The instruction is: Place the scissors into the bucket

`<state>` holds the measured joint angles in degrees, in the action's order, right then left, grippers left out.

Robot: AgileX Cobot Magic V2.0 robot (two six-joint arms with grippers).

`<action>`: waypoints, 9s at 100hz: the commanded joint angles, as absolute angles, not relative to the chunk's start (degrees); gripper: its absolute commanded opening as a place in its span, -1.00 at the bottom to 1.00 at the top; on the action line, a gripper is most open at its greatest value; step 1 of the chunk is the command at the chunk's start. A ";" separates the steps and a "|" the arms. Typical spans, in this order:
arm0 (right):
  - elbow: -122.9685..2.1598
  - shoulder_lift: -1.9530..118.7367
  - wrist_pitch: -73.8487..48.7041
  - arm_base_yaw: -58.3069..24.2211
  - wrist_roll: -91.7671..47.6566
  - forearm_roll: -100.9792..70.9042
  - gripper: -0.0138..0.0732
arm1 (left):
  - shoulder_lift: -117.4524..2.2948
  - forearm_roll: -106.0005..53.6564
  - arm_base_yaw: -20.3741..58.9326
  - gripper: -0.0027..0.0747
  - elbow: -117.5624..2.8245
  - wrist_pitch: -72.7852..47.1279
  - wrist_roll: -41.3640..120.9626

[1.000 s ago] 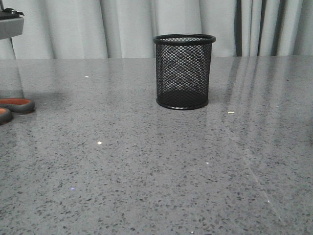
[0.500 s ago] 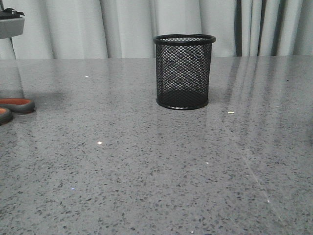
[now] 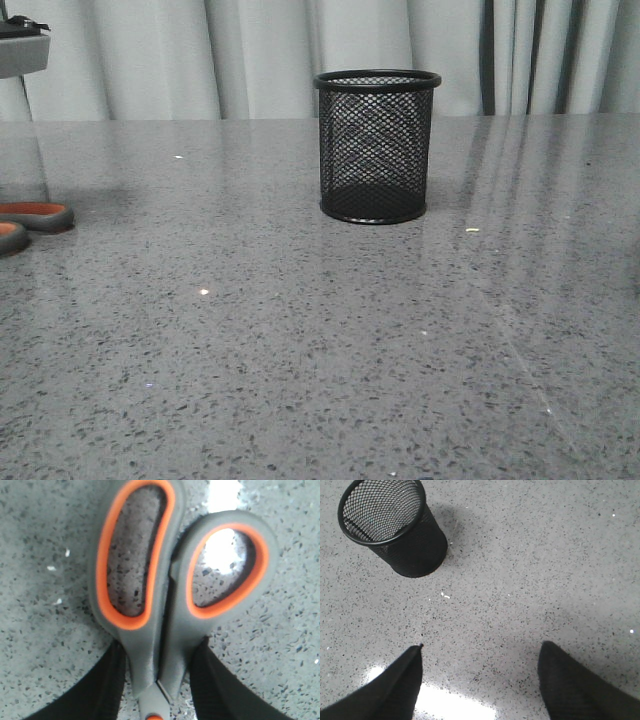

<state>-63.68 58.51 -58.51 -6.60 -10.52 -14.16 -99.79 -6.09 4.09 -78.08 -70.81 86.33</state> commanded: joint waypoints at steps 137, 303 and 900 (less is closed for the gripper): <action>-65.44 58.02 -54.89 -6.60 -11.11 -15.71 0.34 | -87.70 -11.84 3.93 -0.82 -84.32 -73.13 84.67; -70.23 71.80 -46.36 -16.24 -36.30 -70.47 0.34 | -86.01 -12.08 33.82 -0.82 -104.09 -70.44 68.08; -13.95 12.05 1.75 -20.74 -9.90 -10.49 -0.79 | -0.29 -34.74 9.05 -0.98 -13.62 -8.77 33.00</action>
<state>-13.25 11.94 -3.70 -20.94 -9.85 -10.36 -1.43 -32.88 9.00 -12.34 -13.94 33.76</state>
